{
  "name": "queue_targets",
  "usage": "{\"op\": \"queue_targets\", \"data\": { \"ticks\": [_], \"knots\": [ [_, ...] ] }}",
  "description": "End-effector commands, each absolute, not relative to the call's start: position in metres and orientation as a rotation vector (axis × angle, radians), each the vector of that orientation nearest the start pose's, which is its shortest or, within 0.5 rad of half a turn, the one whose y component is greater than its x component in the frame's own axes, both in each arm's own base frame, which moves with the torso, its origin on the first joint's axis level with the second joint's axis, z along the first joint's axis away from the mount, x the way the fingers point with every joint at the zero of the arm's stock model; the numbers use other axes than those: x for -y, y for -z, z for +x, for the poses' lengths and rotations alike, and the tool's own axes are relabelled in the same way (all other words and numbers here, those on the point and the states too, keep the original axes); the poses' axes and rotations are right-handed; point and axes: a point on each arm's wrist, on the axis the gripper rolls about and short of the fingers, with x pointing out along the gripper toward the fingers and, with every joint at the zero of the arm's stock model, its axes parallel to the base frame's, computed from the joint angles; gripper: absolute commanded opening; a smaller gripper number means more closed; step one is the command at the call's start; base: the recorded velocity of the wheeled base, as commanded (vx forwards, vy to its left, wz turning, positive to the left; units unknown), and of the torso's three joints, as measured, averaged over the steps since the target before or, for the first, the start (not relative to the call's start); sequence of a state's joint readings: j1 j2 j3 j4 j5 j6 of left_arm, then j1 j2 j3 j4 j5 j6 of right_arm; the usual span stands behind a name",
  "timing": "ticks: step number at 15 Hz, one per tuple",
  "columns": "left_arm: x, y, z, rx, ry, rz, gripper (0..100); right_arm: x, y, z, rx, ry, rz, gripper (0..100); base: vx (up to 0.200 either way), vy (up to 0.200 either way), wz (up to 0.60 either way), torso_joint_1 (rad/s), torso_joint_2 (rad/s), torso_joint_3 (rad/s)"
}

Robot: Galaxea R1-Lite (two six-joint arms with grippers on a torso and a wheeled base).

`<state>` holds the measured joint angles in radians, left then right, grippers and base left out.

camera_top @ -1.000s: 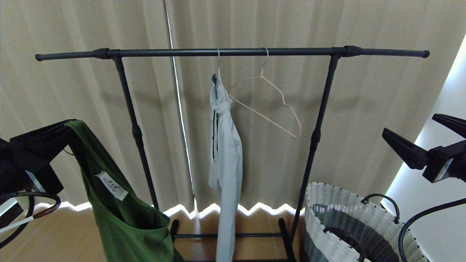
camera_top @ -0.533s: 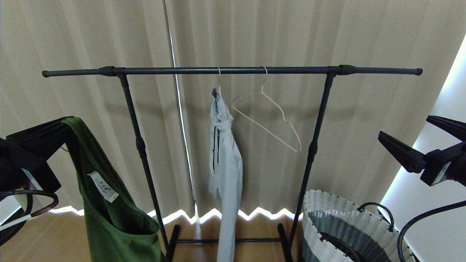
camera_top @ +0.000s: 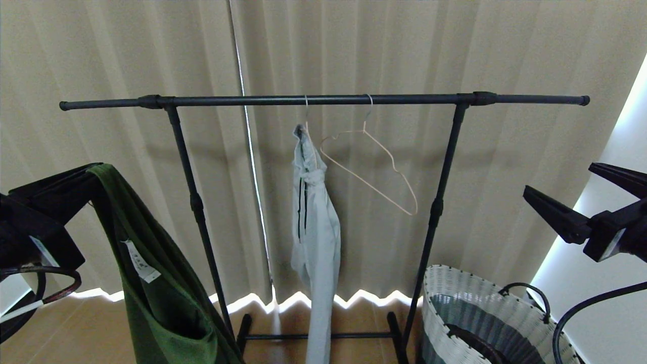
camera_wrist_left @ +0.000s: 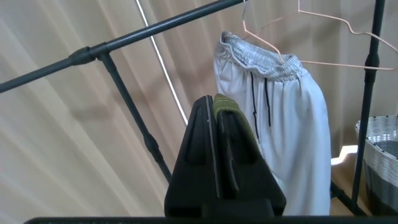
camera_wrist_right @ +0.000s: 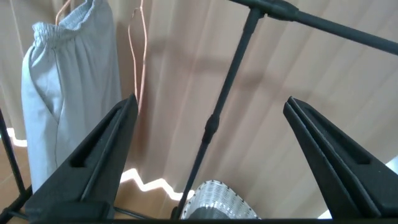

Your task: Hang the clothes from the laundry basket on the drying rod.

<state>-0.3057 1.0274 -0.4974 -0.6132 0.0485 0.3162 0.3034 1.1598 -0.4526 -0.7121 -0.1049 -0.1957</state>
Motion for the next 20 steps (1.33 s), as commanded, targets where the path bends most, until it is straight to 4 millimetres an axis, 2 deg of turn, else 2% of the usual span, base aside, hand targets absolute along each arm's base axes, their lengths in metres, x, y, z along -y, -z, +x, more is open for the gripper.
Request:
{"op": "queue_targets", "data": {
  "ticks": [1,4,14,20],
  "knots": [
    [0.0398,-0.2424,0.1300,0.123,0.241,0.299,0,-0.0470,-0.2191,0.1578,0.023,-0.198,-0.195,100,0.000,0.200,0.00,0.012,0.01,0.002],
    [0.0399,-0.2418,0.1304,0.120,0.241,0.301,0,-0.0471,-0.2189,0.1581,0.021,-0.200,-0.195,100,0.000,0.200,0.00,0.005,0.00,-0.001],
    [0.0398,-0.2366,0.1301,0.100,0.243,0.302,0,-0.0472,-0.2175,0.1585,0.009,-0.198,-0.202,100,0.000,0.000,0.00,0.000,0.00,0.000],
    [0.0400,-0.2366,0.1308,0.098,0.242,0.302,0,-0.0468,-0.2118,0.1574,-0.051,-0.203,-0.215,100,0.200,0.000,0.00,-0.002,0.00,0.002]
  ]
}}
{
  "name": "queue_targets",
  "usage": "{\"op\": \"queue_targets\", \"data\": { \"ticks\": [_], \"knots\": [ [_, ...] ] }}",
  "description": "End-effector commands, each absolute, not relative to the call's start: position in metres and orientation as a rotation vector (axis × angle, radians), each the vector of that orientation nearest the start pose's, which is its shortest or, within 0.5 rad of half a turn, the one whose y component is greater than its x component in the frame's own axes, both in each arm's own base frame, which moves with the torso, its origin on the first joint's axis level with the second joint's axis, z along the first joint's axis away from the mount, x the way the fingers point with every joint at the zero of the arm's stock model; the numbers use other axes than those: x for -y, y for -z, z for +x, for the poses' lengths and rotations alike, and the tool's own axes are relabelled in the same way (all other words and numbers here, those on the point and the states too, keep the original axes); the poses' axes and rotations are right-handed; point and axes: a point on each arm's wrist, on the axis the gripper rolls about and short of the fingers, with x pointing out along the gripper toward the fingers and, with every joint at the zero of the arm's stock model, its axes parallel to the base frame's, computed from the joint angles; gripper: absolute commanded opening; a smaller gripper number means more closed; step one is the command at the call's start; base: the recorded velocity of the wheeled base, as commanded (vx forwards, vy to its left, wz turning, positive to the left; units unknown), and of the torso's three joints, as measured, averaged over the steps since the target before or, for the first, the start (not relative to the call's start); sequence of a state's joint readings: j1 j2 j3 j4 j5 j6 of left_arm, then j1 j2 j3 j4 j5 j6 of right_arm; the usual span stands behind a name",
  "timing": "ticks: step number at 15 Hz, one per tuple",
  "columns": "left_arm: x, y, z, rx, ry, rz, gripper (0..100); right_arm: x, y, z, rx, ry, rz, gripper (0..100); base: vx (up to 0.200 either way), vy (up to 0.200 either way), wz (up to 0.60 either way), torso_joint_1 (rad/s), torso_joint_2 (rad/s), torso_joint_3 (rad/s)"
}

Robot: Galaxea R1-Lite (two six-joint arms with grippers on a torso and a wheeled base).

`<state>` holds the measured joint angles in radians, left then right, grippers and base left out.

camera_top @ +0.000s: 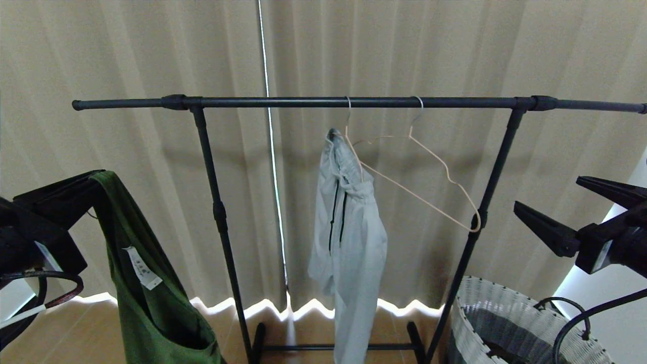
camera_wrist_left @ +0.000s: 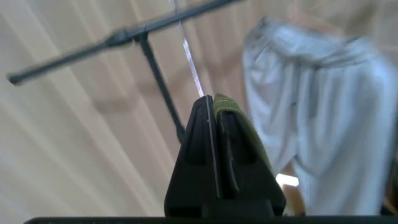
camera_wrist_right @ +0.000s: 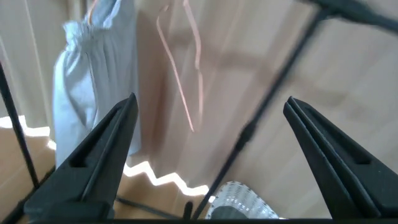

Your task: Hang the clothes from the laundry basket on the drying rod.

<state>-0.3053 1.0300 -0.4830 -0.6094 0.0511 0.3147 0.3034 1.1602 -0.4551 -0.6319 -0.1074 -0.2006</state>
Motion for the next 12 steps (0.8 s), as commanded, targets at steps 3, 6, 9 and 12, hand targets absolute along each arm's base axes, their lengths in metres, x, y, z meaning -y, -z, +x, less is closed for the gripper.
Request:
{"op": "queue_targets", "data": {
  "ticks": [3,6,9,12],
  "knots": [
    [0.040,-0.236,0.130,0.098,0.243,0.301,0,-0.047,-0.211,0.158,-0.057,-0.199,-0.216,100,0.200,0.000,0.00,0.005,0.00,0.002],
    [0.040,-0.236,0.130,0.097,0.243,0.301,0,-0.047,-0.208,0.164,-0.101,-0.202,-0.224,100,0.200,0.000,0.00,-0.001,0.00,0.007],
    [0.039,-0.229,0.128,0.080,0.246,0.310,0,-0.049,-0.210,0.171,-0.202,-0.211,-0.237,100,0.000,0.000,0.00,0.000,0.00,0.000],
    [0.039,-0.228,0.126,0.079,0.246,0.307,0,-0.055,-0.224,0.187,-0.302,-0.242,-0.170,100,0.000,0.000,0.00,0.000,0.00,0.000]
  ]
}}
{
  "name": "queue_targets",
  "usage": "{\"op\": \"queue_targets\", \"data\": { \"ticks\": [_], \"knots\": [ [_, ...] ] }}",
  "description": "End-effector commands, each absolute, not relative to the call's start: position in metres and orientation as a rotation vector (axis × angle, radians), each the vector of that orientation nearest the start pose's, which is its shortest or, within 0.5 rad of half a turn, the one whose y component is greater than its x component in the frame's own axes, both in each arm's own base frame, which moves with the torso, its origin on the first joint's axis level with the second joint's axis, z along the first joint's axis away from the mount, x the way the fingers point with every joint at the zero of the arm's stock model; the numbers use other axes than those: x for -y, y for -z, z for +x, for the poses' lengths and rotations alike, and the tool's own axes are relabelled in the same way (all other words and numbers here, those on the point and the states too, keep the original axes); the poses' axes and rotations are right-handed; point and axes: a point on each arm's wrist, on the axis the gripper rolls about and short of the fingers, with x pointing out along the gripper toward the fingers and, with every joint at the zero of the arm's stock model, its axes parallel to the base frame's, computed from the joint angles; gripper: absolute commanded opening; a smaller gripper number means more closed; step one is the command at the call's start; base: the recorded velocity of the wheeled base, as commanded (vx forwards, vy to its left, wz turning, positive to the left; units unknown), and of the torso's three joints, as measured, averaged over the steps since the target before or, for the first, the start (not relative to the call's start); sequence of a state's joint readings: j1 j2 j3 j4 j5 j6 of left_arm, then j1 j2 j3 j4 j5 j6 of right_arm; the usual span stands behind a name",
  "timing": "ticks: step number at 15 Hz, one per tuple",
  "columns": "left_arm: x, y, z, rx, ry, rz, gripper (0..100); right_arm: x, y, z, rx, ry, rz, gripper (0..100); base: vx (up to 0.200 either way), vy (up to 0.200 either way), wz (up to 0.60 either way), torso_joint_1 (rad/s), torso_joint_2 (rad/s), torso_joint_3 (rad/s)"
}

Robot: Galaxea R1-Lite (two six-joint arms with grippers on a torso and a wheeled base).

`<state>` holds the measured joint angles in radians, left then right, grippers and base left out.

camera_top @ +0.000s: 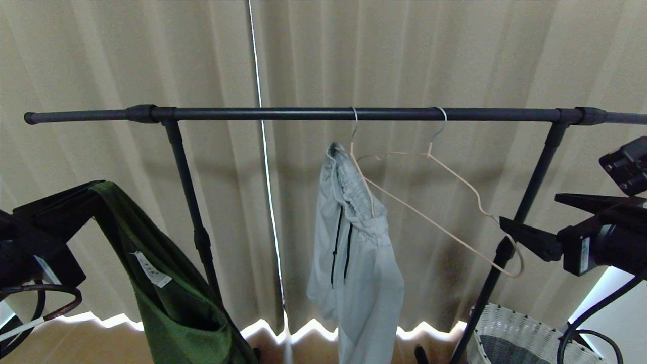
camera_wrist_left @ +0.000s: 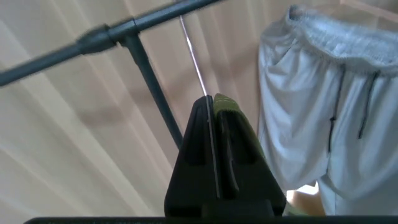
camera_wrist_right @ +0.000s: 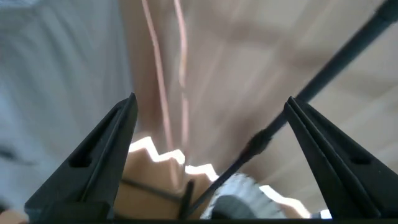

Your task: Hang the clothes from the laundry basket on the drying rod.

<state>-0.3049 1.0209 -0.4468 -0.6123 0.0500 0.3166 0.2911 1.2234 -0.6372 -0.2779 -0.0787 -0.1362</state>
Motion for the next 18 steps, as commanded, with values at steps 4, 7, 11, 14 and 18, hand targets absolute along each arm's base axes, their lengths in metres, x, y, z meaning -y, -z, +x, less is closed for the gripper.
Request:
{"op": "queue_targets", "data": {
  "ticks": [4,7,11,14,18],
  "knots": [
    [0.038,-0.222,0.125,0.063,0.247,0.313,0,-0.064,-0.235,0.214,-0.422,-0.306,-0.135,100,0.000,0.000,0.00,0.000,0.00,0.000],
    [0.038,-0.222,0.124,0.064,0.247,0.313,0,-0.075,-0.221,0.250,-0.494,-0.306,-0.143,100,0.000,0.000,0.00,0.000,0.00,0.000],
    [0.037,-0.221,0.122,0.066,0.247,0.313,0,-0.082,-0.207,0.272,-0.544,-0.310,-0.151,100,0.000,0.000,0.00,0.000,0.00,0.000],
    [0.037,-0.220,0.121,0.064,0.247,0.313,0,-0.084,-0.203,0.281,-0.558,-0.309,-0.152,100,0.000,0.000,0.00,0.000,0.00,0.000],
    [0.037,-0.221,0.121,0.066,0.247,0.314,0,-0.086,-0.200,0.287,-0.566,-0.308,-0.152,100,0.000,0.000,0.00,0.000,0.00,0.000]
  ]
}}
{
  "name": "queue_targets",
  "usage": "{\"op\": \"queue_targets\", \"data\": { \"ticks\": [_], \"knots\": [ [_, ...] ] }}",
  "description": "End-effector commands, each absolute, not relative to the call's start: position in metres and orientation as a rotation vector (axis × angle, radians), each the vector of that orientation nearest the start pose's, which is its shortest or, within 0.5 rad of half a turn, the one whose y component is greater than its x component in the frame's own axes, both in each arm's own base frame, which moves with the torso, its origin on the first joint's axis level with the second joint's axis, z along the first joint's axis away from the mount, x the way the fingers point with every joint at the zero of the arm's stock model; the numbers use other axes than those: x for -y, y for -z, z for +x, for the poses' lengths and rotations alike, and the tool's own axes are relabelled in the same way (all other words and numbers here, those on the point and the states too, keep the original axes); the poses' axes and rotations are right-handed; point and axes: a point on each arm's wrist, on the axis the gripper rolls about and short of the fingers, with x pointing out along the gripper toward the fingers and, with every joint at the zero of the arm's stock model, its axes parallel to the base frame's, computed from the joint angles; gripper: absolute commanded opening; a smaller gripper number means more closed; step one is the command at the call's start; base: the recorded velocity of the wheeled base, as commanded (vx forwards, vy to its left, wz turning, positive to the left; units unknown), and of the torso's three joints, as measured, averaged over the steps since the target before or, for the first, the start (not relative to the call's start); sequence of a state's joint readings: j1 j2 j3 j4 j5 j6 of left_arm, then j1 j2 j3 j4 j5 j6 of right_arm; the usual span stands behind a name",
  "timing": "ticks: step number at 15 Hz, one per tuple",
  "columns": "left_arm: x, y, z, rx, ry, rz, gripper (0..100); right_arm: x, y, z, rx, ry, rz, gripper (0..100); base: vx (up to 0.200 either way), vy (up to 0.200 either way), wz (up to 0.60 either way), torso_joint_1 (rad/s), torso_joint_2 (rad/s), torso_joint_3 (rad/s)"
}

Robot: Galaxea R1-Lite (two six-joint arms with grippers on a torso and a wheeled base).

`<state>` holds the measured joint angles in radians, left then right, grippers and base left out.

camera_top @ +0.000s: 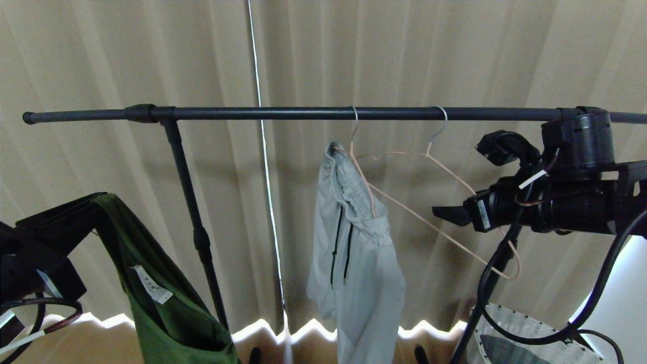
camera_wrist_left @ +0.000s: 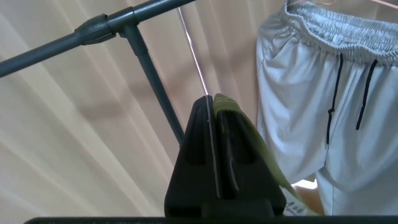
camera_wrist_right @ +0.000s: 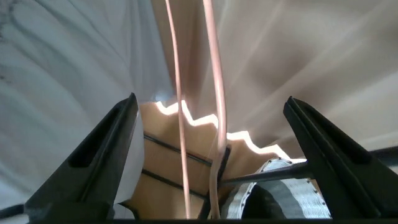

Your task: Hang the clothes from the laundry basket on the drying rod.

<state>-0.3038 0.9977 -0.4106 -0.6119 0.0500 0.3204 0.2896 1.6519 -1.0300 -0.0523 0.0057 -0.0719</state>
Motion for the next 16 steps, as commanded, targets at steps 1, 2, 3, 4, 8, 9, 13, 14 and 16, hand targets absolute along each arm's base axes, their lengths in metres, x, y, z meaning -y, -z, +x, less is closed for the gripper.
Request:
{"op": "queue_targets", "data": {
  "ticks": [1,2,3,4,8,9,13,14,16],
  "knots": [
    [0.037,-0.221,0.121,0.069,0.246,0.314,0,-0.086,-0.201,0.286,-0.564,-0.308,-0.152,100,0.000,0.000,0.00,0.000,0.00,0.000],
    [0.037,-0.221,0.121,0.069,0.248,0.314,0,-0.085,-0.201,0.286,-0.564,-0.308,-0.152,0,0.000,0.000,0.00,0.000,0.00,0.000],
    [0.037,-0.221,0.121,0.069,0.246,0.314,0,-0.085,-0.201,0.286,-0.564,-0.307,-0.151,0,0.000,0.000,0.00,0.000,0.00,0.000],
    [0.037,-0.222,0.121,0.071,0.249,0.313,0,-0.083,-0.201,0.286,-0.565,-0.301,-0.149,0,0.000,0.000,0.00,0.000,0.00,0.000],
    [0.037,-0.221,0.121,0.070,0.249,0.317,0,-0.080,-0.205,0.283,-0.551,-0.292,-0.141,0,0.000,0.000,0.00,0.000,0.00,0.000],
    [0.037,-0.221,0.121,0.068,0.249,0.317,0,-0.079,-0.207,0.282,-0.546,-0.289,-0.130,0,0.000,0.000,0.00,0.000,0.00,0.000],
    [0.037,-0.219,0.120,0.062,0.250,0.318,0,-0.075,-0.223,0.271,-0.493,-0.266,-0.050,0,0.000,0.000,0.00,0.000,0.00,0.000],
    [0.037,-0.218,0.120,0.059,0.251,0.319,0,-0.074,-0.226,0.268,-0.481,-0.262,-0.035,0,0.000,0.000,0.00,0.000,0.00,0.000],
    [0.037,-0.216,0.120,0.050,0.252,0.320,0,-0.069,-0.235,0.257,-0.452,-0.253,-0.009,0,0.000,0.000,0.00,0.000,0.00,0.000]
  ]
}}
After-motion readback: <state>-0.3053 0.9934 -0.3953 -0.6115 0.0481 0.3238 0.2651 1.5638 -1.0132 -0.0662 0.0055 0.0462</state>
